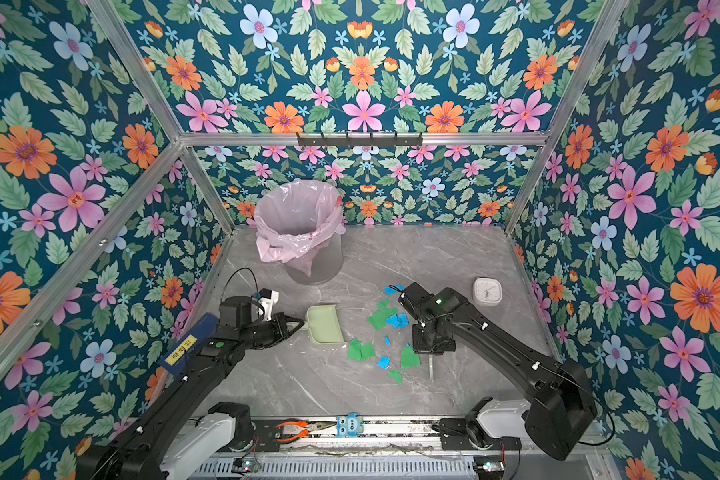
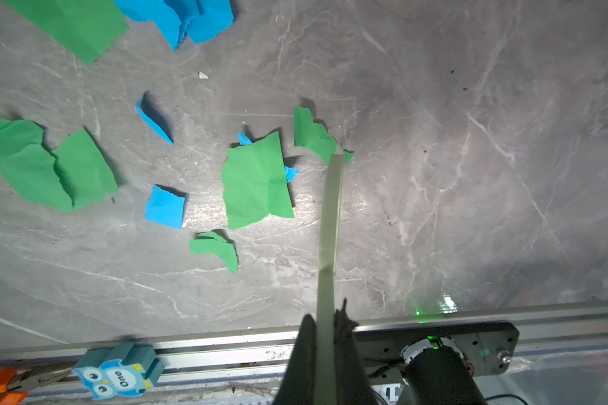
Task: Sweep away the paper scraps from the table
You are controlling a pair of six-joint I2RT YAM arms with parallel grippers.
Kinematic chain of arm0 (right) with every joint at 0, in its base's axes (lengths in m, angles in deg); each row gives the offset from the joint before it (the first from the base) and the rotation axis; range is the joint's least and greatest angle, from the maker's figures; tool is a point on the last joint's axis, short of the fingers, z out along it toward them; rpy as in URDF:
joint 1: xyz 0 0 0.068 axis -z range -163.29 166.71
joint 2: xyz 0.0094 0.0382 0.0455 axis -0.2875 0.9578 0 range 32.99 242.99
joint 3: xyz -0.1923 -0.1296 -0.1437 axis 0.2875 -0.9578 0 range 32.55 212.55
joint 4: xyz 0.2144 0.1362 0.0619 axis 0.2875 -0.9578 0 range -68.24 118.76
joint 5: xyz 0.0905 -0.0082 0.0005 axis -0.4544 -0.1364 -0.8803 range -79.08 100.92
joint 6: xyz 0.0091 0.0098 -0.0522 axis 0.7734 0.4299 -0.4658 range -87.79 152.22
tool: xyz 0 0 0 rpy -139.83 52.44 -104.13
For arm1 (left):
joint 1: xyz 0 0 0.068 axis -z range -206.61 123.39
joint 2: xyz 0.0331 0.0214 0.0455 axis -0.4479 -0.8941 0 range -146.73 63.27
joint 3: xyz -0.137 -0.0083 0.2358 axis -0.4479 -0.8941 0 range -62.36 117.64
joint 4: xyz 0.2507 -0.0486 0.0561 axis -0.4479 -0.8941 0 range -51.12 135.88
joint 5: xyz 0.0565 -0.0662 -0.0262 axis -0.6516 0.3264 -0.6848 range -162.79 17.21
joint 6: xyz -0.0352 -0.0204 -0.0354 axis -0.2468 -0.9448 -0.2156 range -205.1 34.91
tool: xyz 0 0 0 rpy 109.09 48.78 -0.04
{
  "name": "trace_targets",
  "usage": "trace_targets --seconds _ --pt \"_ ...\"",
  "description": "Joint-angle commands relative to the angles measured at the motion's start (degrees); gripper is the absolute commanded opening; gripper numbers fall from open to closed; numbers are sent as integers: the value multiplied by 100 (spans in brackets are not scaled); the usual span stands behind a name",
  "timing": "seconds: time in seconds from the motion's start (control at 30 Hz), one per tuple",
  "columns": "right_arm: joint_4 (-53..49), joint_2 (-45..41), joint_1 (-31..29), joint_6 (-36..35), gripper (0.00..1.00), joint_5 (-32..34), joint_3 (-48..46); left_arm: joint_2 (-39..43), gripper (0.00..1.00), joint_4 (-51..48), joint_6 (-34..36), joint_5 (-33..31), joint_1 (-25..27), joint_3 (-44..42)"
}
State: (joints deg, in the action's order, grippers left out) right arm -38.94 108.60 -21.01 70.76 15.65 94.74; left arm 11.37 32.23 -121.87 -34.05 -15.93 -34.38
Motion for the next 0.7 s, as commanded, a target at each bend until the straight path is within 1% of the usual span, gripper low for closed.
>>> trace_targets --seconds 0.0,0.1,0.23,0.47,0.57,0.67 --pt "-111 47 0 3 0 150 38 166 0 -535 39 -51 11 -51" --pt "9 116 -6 18 0 41 23 288 0 -798 60 -102 35 -106" --pt "163 273 -6 36 0 -118 35 383 0 -737 -118 -62 203 -316" --pt "683 631 -39 114 0 -486 125 130 0 284 -470 1 512 -632" --pt "995 751 -54 121 0 -789 178 -84 0 618 -471 33 528 -682" --pt "1097 962 -144 83 0 -817 370 -353 0 972 -459 116 580 -707"
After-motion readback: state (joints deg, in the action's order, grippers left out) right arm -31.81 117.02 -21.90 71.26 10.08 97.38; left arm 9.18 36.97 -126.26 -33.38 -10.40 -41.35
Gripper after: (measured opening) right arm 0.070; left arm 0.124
